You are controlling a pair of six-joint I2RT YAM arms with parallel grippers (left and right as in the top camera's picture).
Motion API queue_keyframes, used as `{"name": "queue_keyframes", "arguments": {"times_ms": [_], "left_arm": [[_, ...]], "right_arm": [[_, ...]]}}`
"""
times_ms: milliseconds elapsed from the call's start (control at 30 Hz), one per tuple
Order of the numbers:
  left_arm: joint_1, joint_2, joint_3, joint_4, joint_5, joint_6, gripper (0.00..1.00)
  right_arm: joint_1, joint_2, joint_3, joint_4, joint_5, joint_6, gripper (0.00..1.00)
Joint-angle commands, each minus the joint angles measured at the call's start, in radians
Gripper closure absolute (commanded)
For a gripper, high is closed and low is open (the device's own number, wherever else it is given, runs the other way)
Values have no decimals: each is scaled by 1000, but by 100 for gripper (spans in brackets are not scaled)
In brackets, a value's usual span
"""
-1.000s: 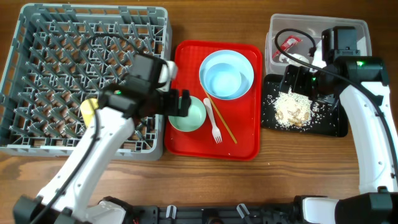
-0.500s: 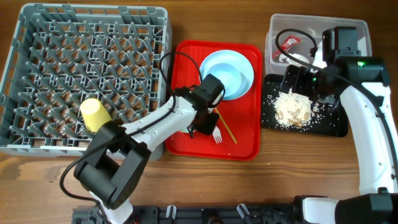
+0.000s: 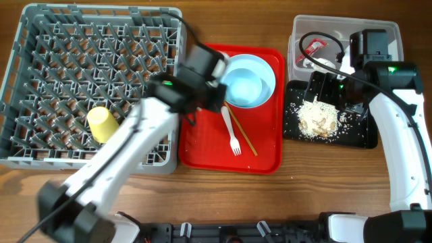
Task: Sort waste into correct bins and load items into the dishwasher rack
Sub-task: 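Grasp the green bowl with the left gripper and place it in the rack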
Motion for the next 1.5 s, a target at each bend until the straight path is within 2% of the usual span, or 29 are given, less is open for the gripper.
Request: {"name": "queue_keyframes", "arguments": {"times_ms": [0, 133, 200, 267, 367, 433, 633, 700, 833, 1067, 1133, 1167, 1200, 1267, 1300, 1400, 1467], "left_arm": [[178, -70, 35, 21, 154, 151, 96], [422, -52, 35, 79, 441, 235, 96], [507, -33, 35, 106, 561, 236, 96], [619, 19, 35, 156, 798, 236, 96], [726, 105, 35, 222, 1065, 235, 96], [773, 177, 35, 262, 1173, 228, 96], [864, 347, 35, 351, 1308, 211, 96], [886, 400, 35, 438, 1334, 135, 96], [911, 448, 35, 500, 1334, 122, 96], [960, 473, 34, 490, 1329, 122, 96], [982, 473, 34, 457, 1321, 122, 79], [996, 473, 34, 424, 1292, 123, 60], [1009, 473, 34, 389, 1258, 123, 48], [1035, 473, 34, 323, 1174, 123, 31], [1049, 473, 34, 306, 1151, 123, 30], [1095, 470, 34, 292, 1149, 123, 0], [1126, 458, 34, 283, 1149, 122, 0]], "right_arm": [[0, -20, 21, 0, 17, 15, 0], [0, -20, 20, -1, 17, 15, 0], [0, -20, 19, -1, 17, 15, 0], [0, -20, 19, -1, 17, 16, 0], [0, -20, 19, -2, 17, 15, 0], [0, -20, 19, -5, 17, 15, 0], [0, -20, 19, -13, 17, 16, 0], [0, -20, 18, -19, 17, 16, 0], [0, -20, 18, -31, 17, 16, 0], [0, -20, 18, -35, 16, 19, 0], [0, -20, 18, -35, 16, 18, 0], [0, -20, 18, -35, 16, 19, 0], [0, -20, 18, -35, 16, 19, 0], [0, -20, 18, -35, 16, 19, 0], [0, -20, 18, -35, 16, 19, 0], [0, -20, 18, -36, 16, 18, 0], [0, -20, 18, -35, 16, 18, 0]]}}
